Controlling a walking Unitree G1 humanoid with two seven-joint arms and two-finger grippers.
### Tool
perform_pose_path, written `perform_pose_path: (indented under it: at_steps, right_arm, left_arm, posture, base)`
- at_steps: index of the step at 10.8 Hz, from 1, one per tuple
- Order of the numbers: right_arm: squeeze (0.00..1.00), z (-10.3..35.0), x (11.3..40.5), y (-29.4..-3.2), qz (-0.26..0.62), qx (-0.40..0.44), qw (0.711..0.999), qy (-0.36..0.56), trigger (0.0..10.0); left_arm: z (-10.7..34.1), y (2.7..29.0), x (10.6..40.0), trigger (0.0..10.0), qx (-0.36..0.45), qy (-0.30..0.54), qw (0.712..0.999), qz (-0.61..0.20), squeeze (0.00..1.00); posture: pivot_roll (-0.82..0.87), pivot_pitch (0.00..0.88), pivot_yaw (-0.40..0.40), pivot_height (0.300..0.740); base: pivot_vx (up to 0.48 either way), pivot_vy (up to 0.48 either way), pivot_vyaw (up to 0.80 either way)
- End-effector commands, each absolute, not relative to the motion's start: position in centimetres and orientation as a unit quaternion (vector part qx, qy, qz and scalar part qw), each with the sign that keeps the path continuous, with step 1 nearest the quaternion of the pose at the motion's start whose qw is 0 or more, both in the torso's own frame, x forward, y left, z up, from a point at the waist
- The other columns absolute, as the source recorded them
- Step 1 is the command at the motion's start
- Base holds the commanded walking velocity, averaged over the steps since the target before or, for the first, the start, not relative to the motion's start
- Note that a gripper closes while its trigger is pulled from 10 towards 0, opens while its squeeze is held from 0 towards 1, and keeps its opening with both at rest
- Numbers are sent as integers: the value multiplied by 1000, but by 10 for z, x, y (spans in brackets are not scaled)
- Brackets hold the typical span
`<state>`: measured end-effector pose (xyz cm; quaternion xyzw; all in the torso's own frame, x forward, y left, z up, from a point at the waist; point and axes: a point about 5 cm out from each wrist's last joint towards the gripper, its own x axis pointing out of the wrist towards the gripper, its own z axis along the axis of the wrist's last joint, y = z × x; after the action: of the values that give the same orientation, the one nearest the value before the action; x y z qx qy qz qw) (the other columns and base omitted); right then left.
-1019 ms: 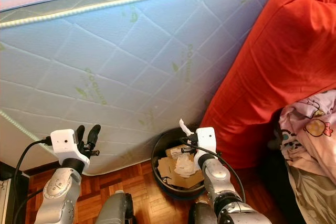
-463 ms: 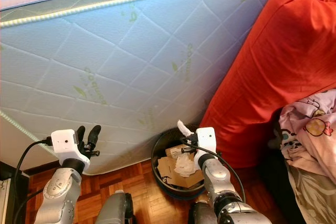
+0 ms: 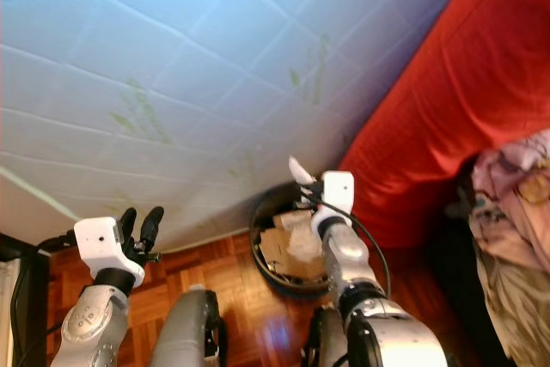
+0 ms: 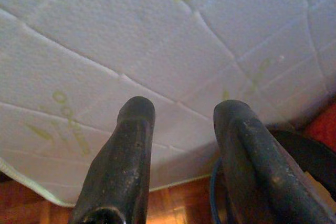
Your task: Clean up the room
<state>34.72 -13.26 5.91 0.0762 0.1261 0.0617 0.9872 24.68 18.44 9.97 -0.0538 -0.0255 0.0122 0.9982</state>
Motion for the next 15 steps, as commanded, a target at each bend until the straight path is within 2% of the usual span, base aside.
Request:
perform_pose_path:
  at_steps: [1,10,11,12,13,14,15]
  right_arm:
    - [0,48,341,-133,59,81,983,153,10000]
    - [0,33,330,-131,52,88,977,188,10000]
    - [24,31,329,-131,52,87,976,193,10000]
    - [412,29,328,-131,53,85,975,196,10000]
    - [494,28,327,-132,52,83,975,198,10000]
    - [996,28,326,-132,53,84,975,198,10000]
    - [1000,27,326,-132,53,84,975,198,10000]
  left_arm:
    - [101,186,242,10000,-55,-17,998,16,0]
    - [119,188,233,10000,-45,-18,999,16,0]
    - [119,187,233,10000,-46,-17,999,16,0]
    - [119,187,232,10000,-46,-14,999,15,0]
    - [119,187,231,10000,-46,-13,999,16,0]
    - [118,187,231,10000,-46,-12,999,16,0]
    - [118,187,230,10000,-47,-10,999,16,0]
  posture:
    - [184,305,8,642]
    - [233,364,31,642]
    - [232,366,31,642]
    - [233,368,31,642]
    - [231,371,30,642]
    - [232,372,30,642]
    - [229,375,30,642]
  base:
    - [0,0,0]
    - [0,0,0]
    - [0,0,0]
    - [0,0,0]
    - [0,0,0]
    - [0,0,0]
    - [0,0,0]
